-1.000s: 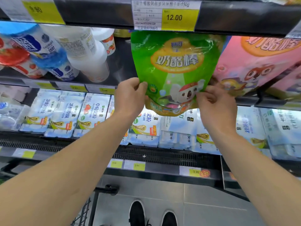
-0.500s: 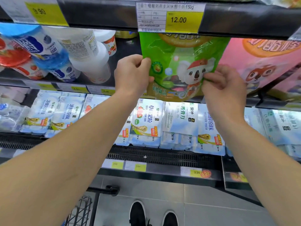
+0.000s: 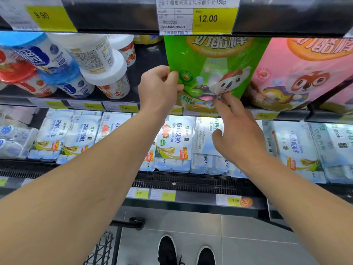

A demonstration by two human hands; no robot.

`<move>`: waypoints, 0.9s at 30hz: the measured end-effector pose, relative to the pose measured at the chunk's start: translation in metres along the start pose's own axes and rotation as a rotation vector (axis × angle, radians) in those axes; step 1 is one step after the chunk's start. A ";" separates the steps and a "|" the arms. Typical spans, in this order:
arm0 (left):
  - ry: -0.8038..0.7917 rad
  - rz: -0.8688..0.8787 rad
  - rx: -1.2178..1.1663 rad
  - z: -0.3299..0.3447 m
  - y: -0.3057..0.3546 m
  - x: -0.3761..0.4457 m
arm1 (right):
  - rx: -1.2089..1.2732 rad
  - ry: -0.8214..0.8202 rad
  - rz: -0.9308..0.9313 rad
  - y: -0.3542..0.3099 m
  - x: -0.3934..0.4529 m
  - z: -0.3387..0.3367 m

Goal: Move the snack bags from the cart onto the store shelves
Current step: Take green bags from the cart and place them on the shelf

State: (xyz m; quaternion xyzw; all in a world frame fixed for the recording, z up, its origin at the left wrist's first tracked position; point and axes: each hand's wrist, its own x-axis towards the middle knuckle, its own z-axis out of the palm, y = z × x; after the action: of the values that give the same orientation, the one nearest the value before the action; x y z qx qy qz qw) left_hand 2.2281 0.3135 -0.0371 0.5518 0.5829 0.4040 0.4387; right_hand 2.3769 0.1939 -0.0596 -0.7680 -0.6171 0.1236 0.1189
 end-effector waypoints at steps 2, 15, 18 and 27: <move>-0.027 0.000 -0.057 -0.001 -0.002 -0.003 | -0.047 -0.049 0.012 -0.003 0.002 0.001; -0.344 0.024 0.240 0.004 -0.029 -0.044 | 0.062 -0.121 0.097 0.009 0.006 0.009; -0.340 0.023 0.274 0.005 -0.029 -0.042 | 0.083 -0.142 0.088 0.007 0.014 0.011; -0.370 0.179 0.484 0.008 -0.029 -0.061 | 0.184 -0.015 0.002 0.012 0.003 0.005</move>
State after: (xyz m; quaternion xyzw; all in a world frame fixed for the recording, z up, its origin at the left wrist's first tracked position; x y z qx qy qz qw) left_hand 2.2274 0.2511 -0.0634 0.7534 0.5216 0.1833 0.3559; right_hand 2.3873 0.1949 -0.0686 -0.7535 -0.6032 0.1856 0.1843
